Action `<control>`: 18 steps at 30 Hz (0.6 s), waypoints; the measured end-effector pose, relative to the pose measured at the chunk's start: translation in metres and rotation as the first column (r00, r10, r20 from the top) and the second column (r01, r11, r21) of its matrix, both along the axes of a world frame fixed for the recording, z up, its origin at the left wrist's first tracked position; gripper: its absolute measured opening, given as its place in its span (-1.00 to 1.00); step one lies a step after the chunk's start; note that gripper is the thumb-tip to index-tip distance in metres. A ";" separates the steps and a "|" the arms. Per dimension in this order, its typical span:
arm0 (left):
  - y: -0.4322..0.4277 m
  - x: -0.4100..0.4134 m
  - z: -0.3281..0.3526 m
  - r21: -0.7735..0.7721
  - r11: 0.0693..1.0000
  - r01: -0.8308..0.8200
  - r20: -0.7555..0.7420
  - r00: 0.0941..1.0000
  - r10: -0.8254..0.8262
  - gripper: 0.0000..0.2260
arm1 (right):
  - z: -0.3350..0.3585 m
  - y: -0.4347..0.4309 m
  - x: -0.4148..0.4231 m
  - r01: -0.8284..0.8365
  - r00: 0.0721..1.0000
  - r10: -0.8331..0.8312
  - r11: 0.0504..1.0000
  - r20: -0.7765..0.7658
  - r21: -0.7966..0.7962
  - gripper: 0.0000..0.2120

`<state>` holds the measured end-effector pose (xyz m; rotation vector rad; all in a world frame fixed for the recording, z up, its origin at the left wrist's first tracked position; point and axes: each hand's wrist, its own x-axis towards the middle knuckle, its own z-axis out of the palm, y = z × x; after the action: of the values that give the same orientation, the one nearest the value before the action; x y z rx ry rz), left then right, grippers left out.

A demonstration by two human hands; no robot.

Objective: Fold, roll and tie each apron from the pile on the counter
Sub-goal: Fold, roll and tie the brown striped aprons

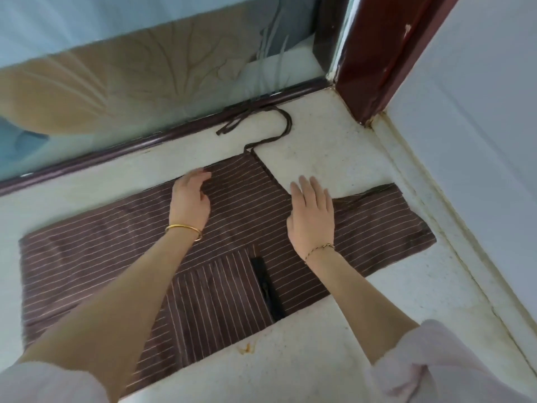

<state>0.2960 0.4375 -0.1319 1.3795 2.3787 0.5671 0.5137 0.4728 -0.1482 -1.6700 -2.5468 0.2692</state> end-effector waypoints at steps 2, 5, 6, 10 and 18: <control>-0.008 -0.037 0.000 -0.108 0.994 -0.032 -0.072 0.997 0.024 -0.58 | 0.011 0.009 -0.049 -0.135 0.988 0.133 0.990 -0.077 -0.030 -0.44; -0.019 -0.077 0.000 -0.269 0.961 -0.060 -0.179 0.984 0.012 -0.54 | 0.020 0.019 -0.116 -0.299 0.954 0.295 0.951 -0.062 -0.080 -0.44; -0.021 -0.082 -0.002 -0.326 0.943 -0.060 -0.220 0.975 -0.014 -0.54 | 0.020 0.022 -0.127 -0.325 0.946 0.325 0.940 -0.019 -0.102 -0.41; -0.016 -0.117 0.002 -0.464 0.885 -0.031 -0.282 0.953 -0.114 -0.50 | 0.013 0.054 -0.164 -0.335 0.873 0.394 0.913 0.288 -0.233 -0.27; 0.001 -0.156 -0.003 -0.584 0.802 0.123 -0.227 0.924 -0.307 -0.66 | 0.025 0.097 -0.185 -0.366 0.767 0.487 0.867 0.417 -0.339 -0.59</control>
<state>0.1401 0.4387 -0.1352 1.4972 2.2801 -0.4307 0.3283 0.5697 -0.1232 -1.3092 -3.4132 0.2009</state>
